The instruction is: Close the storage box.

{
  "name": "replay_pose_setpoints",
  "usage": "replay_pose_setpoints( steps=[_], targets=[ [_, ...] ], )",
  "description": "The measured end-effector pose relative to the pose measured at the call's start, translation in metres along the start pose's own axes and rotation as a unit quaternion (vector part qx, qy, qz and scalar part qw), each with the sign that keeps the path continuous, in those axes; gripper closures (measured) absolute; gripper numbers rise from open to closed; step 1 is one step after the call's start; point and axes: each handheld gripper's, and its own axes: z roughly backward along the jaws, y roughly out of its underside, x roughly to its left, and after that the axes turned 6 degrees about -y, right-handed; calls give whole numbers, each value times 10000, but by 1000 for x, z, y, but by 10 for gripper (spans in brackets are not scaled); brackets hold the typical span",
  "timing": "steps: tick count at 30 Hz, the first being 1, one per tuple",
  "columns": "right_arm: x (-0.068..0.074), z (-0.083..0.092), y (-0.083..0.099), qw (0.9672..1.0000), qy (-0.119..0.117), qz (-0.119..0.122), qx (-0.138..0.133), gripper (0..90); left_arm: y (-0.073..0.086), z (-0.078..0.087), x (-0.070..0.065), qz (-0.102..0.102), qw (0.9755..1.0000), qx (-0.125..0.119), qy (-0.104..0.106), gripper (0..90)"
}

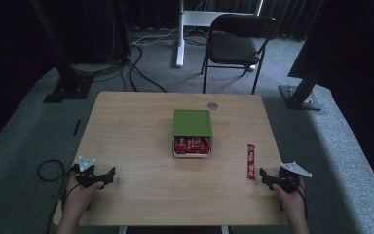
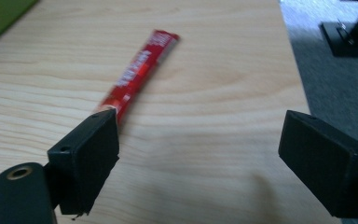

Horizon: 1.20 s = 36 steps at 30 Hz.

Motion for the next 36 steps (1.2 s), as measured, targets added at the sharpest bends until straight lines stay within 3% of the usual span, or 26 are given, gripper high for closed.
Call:
replay_pose_setpoints(
  steps=[7, 16, 20, 23, 27, 36],
  targets=[
    [-1, -3, 1, 9995, 145, -150, 232, 124, 9, 3, 5, 54, 9993, 200, -308, 59],
    [5, -10, 0, 9975, 215, 108, 661, 120, 18, 4, 10, 163, 9971, 380, -631, 59],
    [6, -10, 0, 9971, 252, 161, 694, 117, 20, 4, 11, 166, 9964, 411, -722, 59],
    [6, -11, 0, 9971, 260, 160, 693, 116, 21, 5, 10, 143, 9959, 432, -778, 59],
    [6, -11, 0, 9971, 263, 151, 695, 116, 22, 6, 9, 313, 9954, 498, -756, 59],
    [6, -11, 0, 9971, 256, 145, 696, 115, 21, 4, 9, 330, 9952, 521, -758, 39]
  ],
)
